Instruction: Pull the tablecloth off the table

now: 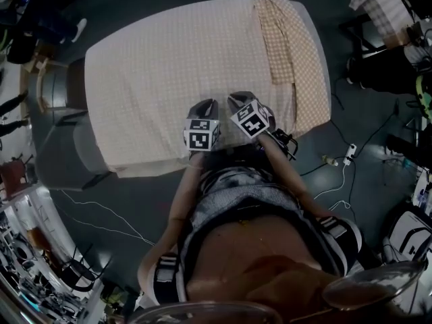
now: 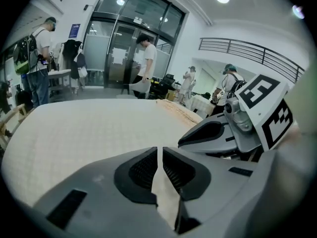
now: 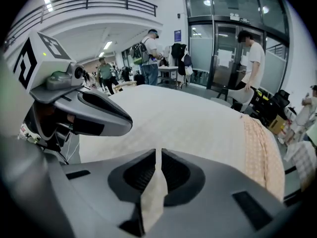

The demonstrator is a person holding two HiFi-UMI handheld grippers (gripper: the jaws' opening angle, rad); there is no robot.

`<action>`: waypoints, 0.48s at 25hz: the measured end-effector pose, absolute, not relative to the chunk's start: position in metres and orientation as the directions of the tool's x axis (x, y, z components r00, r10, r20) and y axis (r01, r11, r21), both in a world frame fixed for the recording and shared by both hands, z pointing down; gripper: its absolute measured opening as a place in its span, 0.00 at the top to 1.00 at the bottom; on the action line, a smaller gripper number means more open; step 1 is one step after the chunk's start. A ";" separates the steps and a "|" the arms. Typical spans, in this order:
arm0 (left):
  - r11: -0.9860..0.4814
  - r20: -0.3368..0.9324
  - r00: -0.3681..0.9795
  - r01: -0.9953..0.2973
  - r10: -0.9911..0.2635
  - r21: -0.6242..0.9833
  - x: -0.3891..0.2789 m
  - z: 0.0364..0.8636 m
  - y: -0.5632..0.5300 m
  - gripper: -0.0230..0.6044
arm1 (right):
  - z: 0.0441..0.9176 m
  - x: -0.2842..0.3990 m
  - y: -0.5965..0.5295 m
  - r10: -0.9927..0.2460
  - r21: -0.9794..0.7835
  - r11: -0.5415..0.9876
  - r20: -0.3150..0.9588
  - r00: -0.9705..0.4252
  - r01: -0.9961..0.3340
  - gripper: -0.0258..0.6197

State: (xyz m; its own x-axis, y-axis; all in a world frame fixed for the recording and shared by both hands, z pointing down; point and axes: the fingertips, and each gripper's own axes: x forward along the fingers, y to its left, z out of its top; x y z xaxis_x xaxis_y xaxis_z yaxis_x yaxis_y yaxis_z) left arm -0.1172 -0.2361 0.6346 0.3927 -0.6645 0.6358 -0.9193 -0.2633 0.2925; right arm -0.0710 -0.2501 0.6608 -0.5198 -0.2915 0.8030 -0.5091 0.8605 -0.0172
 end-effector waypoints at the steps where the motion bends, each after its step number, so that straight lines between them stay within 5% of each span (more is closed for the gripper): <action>1: -0.270 0.650 0.397 -0.918 -0.648 0.291 -0.116 0.641 -0.234 0.93 | 0.666 -0.069 -0.247 -0.272 -0.033 0.863 0.811 -0.518 -0.505 0.85; 3: -0.283 0.687 0.409 -0.912 -0.601 0.296 -0.115 0.656 -0.226 0.82 | 0.677 -0.066 -0.241 -0.229 -0.068 0.864 0.830 -0.509 -0.499 0.82; 5: -0.296 0.719 0.416 -0.908 -0.557 0.297 -0.115 0.669 -0.218 0.77 | 0.688 -0.062 -0.234 -0.191 -0.089 0.866 0.851 -0.489 -0.493 0.66; 12: -0.347 0.815 0.381 -0.907 -0.437 0.238 -0.113 0.707 -0.194 0.64 | 0.725 -0.042 -0.214 -0.115 -0.052 0.904 0.927 -0.358 -0.424 0.57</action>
State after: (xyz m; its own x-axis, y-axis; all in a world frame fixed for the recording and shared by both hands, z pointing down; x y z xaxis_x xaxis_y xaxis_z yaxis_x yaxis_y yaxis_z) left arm -0.1134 -0.1943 0.7069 0.3811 -0.4368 0.8149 -0.9070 -0.3473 0.2380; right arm -0.0418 -0.2144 0.7254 -0.3584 -0.1148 0.9265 -0.4243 0.9040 -0.0522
